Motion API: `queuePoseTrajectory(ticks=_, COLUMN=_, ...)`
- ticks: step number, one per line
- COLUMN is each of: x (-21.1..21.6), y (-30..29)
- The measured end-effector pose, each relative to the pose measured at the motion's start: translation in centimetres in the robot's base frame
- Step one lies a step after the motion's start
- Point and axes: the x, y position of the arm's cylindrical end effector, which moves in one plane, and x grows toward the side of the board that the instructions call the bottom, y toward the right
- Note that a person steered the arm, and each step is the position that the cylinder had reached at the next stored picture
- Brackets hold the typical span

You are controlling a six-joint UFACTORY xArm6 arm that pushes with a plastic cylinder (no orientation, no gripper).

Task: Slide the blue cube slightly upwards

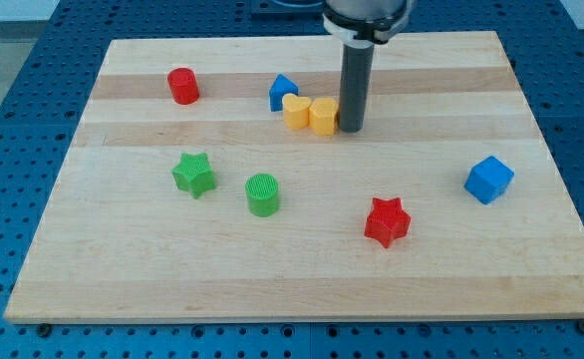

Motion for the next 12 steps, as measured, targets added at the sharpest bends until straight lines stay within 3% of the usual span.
queuePoseTrajectory(ticks=1, x=-0.7, y=-0.3)
queuePoseTrajectory(ticks=2, x=-1.2, y=4.9)
queuePoseTrajectory(ticks=4, x=-2.9, y=24.2)
queuePoseTrajectory(ticks=5, x=-1.5, y=29.5)
queuePoseTrajectory(ticks=6, x=-1.5, y=29.5)
queuePoseTrajectory(ticks=8, x=11.0, y=28.7)
queuePoseTrajectory(ticks=9, x=14.6, y=27.0)
queuePoseTrajectory(ticks=10, x=14.3, y=19.8)
queuePoseTrajectory(ticks=12, x=8.2, y=10.2)
